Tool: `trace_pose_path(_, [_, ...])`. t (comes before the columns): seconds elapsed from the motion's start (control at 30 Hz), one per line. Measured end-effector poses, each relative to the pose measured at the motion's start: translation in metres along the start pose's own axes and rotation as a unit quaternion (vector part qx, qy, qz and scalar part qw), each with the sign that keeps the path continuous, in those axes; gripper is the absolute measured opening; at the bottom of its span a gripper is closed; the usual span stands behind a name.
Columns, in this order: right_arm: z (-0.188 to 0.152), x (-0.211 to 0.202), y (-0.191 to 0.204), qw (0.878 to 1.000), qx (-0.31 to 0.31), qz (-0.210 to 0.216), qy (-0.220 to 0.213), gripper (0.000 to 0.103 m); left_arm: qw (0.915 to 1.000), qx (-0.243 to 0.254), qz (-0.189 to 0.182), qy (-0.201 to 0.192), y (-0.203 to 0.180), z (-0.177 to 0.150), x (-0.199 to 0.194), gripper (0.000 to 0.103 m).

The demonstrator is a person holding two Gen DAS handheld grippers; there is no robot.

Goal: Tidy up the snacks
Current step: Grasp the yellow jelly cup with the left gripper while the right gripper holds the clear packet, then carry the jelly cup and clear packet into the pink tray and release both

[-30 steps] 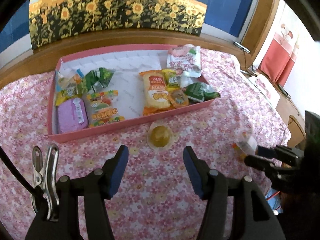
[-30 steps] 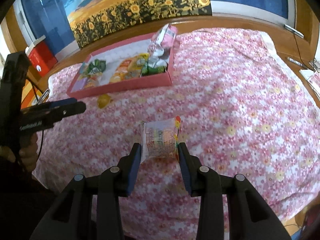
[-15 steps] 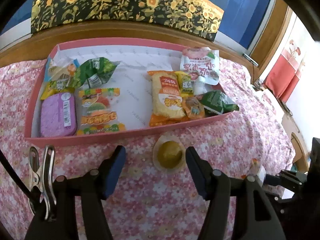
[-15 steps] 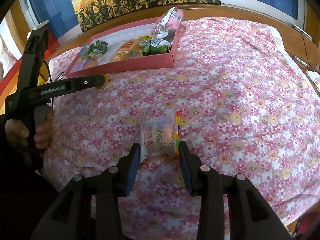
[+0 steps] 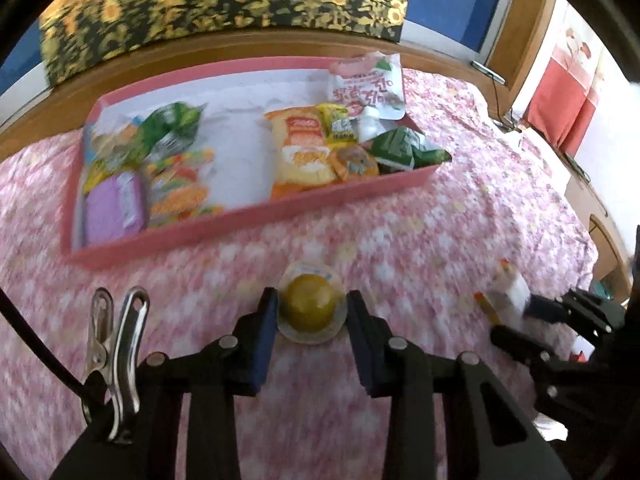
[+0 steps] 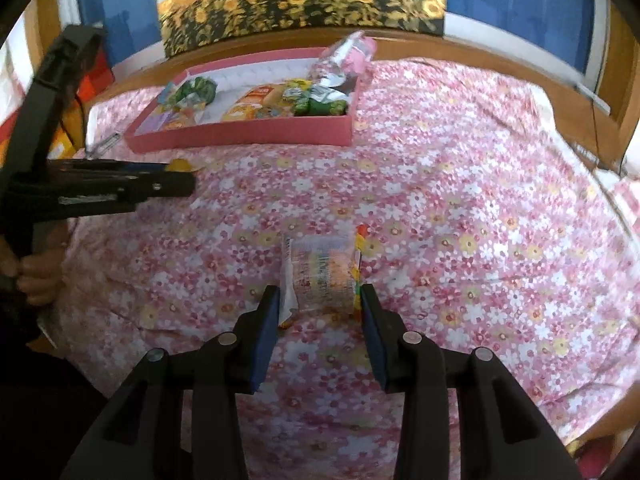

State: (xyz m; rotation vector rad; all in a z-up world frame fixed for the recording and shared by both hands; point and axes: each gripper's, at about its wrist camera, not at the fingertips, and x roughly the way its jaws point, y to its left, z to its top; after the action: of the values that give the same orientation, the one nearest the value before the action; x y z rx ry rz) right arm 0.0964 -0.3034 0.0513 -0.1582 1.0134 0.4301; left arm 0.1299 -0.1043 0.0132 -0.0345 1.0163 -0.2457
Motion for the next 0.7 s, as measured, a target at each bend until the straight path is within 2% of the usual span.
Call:
trace_pose_path(0.13, [0.001,-0.006,0.020,0.997,-0.041,0.058,-0.010,0.039,0.9996,-0.005,0.024,0.018,0.006,-0.023,-0.019,0.036])
trace_pose_path(0.23, [0.002,-0.005,0.038,0.993,-0.082,0.084,0.000,0.038,0.9986,-0.007,0.046,0.026,0.009,-0.044,-0.038,0.036])
trace_pose_path(0.33, [0.004,0.004,0.042,0.992,-0.090,0.083,0.023,0.039,0.9977,-0.012,0.057,0.033,0.014,-0.056,-0.047,0.036])
trace_pose_path(0.53, [0.008,-0.003,0.036,0.993,-0.071,0.093,0.005,0.042,0.9970,-0.043,0.050,0.040,0.028,-0.070,-0.051,0.037])
trace_pose_path(0.7, [0.008,0.002,0.034,0.993,-0.052,0.102,0.011,0.039,0.9968,-0.036,0.061,0.035,0.027,-0.072,-0.061,0.037])
